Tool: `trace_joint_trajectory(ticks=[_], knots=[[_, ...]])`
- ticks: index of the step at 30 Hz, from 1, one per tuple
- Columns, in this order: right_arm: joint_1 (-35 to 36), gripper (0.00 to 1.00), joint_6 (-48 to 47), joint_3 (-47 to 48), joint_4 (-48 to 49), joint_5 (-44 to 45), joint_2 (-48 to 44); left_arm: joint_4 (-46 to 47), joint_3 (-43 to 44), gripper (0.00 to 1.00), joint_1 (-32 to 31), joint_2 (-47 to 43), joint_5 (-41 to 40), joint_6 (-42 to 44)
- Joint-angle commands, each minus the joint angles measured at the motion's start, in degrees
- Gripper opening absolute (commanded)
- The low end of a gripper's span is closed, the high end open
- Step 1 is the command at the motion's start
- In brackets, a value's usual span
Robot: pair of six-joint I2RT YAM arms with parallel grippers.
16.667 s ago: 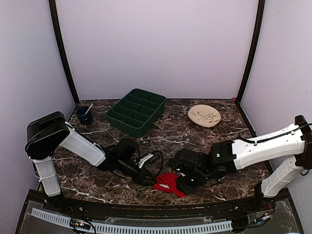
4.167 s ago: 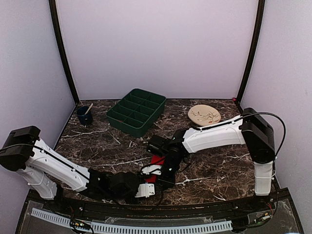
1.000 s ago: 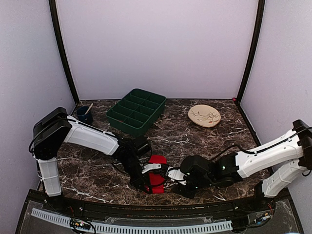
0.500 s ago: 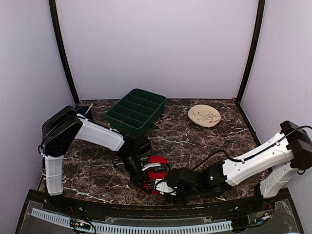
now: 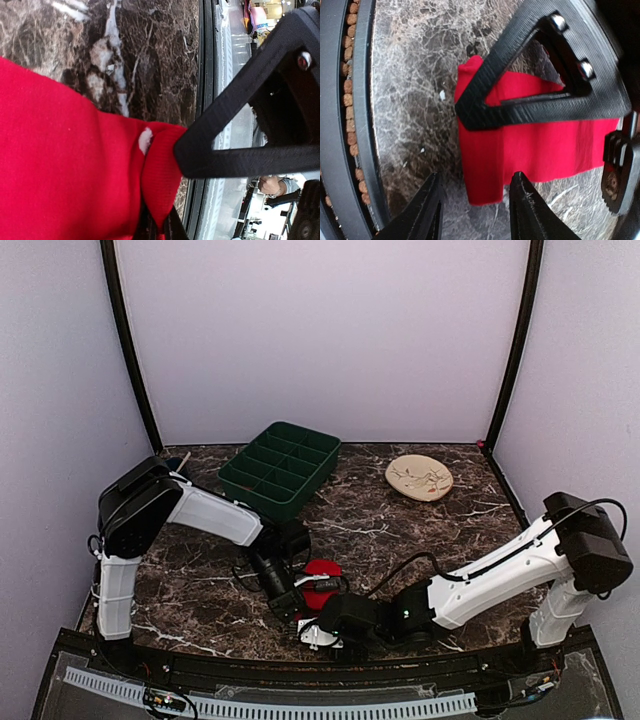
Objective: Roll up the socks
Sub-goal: Roll the sock at the center of the board.
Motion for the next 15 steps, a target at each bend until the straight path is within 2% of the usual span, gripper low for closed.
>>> trace_joint_trajectory(ticks=[1, 4, 8, 15], knots=[[0.6, 0.42, -3.1, 1.9, 1.3, 1.9, 2.1, -4.0, 0.5, 0.0, 0.5, 2.3, -2.2, 2.2], [0.5, 0.4, -4.0, 2.2, 1.0, 2.1, 3.0, -4.8, 1.2, 0.0, 0.5, 3.0, -2.0, 2.5], [0.6, 0.29, -4.8, 2.2, 0.3, 1.9, 4.0, -6.2, 2.5, 0.0, 0.6, 4.0, -1.8, 3.1], [0.1, 0.21, -5.1, 2.8, -1.0, 1.0, 5.3, -6.8, 2.6, 0.02, 0.7, 4.7, -1.5, 3.5]])
